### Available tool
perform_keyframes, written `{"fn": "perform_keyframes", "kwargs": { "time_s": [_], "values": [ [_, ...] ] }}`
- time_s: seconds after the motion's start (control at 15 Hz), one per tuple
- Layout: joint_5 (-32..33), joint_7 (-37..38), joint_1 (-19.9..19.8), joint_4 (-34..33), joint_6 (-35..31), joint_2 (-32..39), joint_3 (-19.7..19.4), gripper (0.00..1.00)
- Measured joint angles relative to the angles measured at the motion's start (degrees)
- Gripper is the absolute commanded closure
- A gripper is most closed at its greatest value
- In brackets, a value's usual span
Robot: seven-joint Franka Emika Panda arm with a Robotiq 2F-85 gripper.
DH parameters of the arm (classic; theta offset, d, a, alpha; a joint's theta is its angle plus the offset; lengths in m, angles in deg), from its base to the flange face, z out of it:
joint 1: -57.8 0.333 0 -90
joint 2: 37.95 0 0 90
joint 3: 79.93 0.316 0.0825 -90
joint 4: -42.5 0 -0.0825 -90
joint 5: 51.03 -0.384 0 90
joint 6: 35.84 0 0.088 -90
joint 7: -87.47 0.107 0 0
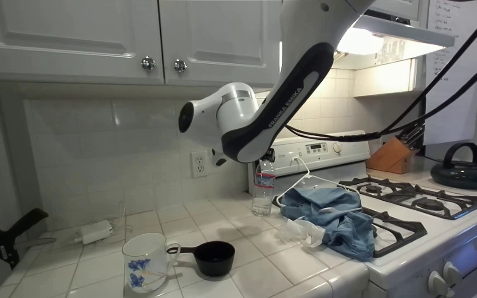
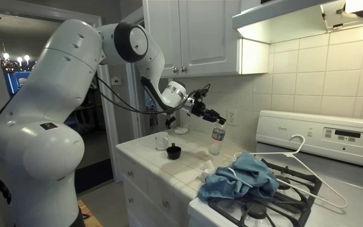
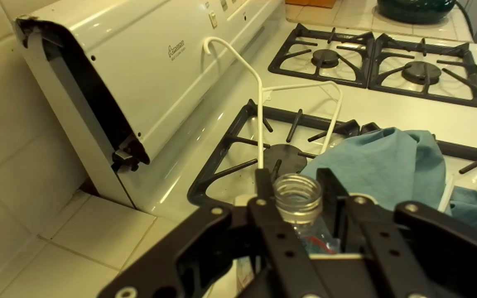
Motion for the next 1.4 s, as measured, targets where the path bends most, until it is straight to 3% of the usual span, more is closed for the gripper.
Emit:
{"fn": "perform_keyframes", "kwargs": {
  "time_s": [0.33,0.87,1.4],
  "values": [
    [3.59,1.85,-0.14,0.07,1.44,2.68,-0.15,0.92],
    [6.04,10.76,-0.04,-0.60,2.77,5.63,-0.07,0.92],
    [6.64,9.64,0.68,-2.59,4.05,7.22,0.17,0.92]
  ]
}}
